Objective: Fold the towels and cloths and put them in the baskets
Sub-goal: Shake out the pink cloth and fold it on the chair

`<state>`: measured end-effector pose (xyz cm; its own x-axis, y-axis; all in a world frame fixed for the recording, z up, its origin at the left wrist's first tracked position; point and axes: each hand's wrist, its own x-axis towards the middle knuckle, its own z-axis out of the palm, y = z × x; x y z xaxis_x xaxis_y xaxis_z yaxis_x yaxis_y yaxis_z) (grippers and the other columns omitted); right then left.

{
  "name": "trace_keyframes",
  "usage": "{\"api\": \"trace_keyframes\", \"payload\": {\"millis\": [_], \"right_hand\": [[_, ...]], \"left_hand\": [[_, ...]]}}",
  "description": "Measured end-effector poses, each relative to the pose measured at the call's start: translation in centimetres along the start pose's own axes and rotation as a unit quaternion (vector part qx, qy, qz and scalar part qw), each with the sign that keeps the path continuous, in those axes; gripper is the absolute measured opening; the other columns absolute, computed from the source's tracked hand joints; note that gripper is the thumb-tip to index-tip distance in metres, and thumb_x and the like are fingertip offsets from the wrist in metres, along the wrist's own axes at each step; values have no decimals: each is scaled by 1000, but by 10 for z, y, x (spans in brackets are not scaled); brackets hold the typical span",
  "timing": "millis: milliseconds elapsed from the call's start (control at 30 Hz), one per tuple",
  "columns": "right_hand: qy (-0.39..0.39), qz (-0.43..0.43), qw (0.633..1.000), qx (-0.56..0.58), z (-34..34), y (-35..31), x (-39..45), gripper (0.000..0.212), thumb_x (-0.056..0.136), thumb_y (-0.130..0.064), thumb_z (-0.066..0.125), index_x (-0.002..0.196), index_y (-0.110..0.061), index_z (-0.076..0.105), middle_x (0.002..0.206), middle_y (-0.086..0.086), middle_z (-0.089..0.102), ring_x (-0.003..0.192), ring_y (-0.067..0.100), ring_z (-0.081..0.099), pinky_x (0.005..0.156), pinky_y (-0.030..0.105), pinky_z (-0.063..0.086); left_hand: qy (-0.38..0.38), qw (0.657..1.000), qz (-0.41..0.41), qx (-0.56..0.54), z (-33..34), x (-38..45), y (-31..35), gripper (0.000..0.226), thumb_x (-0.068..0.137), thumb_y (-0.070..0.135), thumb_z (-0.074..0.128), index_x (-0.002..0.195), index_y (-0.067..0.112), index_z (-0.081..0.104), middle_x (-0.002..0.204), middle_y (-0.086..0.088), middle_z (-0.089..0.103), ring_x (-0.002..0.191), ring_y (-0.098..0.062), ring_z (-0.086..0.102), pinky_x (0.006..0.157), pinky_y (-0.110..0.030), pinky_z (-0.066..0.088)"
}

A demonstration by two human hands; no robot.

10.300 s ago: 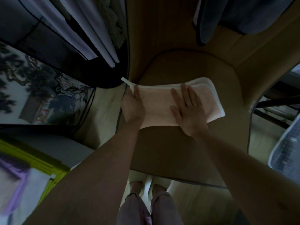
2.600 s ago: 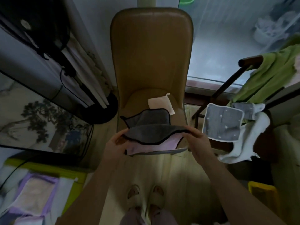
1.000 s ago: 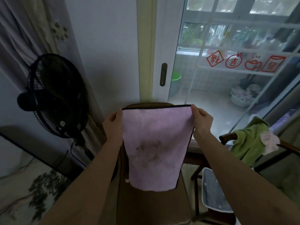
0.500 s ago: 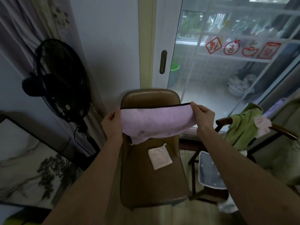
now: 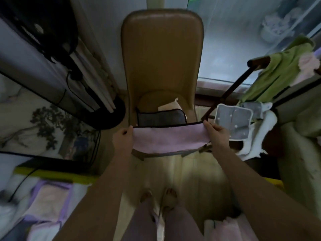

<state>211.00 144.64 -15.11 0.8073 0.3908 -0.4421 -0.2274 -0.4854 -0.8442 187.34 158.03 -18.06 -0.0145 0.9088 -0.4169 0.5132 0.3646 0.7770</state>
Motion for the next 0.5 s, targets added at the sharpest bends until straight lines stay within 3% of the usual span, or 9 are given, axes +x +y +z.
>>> {"api": "trace_keyframes", "payload": {"millis": [67,133,233,300,400,500], "right_hand": [[-13,16,1000,-15,2,21,-2,9,90,-20,64,84,-14,67,82,3,64,84,18,59,78,32,50],[-20,20,999,-28,6,37,1,12,91,-16,60,80,-14,64,78,5,60,81,18,56,72,29,48],[-12,23,999,-25,18,49,12,12,91,-14,59,80,-12,62,76,4,56,75,14,51,63,24,42],[-18,27,999,-21,31,56,30,9,91,-15,59,87,-10,64,81,4,56,77,16,52,65,26,44],[-24,20,999,-27,50,68,66,9,90,-15,60,89,-9,66,78,2,56,74,16,52,66,27,44],[-31,6,998,-54,72,76,111,12,90,-15,59,78,-16,63,70,-1,54,66,11,50,61,23,39]], "left_hand": [[-6,1000,-14,25,7,-1,-19,35,99,22,48,97,-11,62,99,-31,60,97,-41,57,75,-37,40],[-14,999,-15,30,14,1,-28,33,99,19,47,95,-10,61,97,-30,60,92,-38,57,70,-31,35],[-24,999,-4,43,26,16,-32,32,101,20,44,96,-8,60,94,-24,59,82,-24,49,67,-25,30],[-19,998,12,52,38,35,-33,29,102,20,42,92,-1,57,88,-16,54,81,-20,46,64,-23,26],[-11,996,24,81,60,68,-37,27,102,21,40,90,2,54,85,-12,49,80,-20,45,56,-22,20],[-5,997,16,69,87,109,-50,29,102,24,41,81,6,48,85,-22,55,80,-32,54,62,-24,27]]}}
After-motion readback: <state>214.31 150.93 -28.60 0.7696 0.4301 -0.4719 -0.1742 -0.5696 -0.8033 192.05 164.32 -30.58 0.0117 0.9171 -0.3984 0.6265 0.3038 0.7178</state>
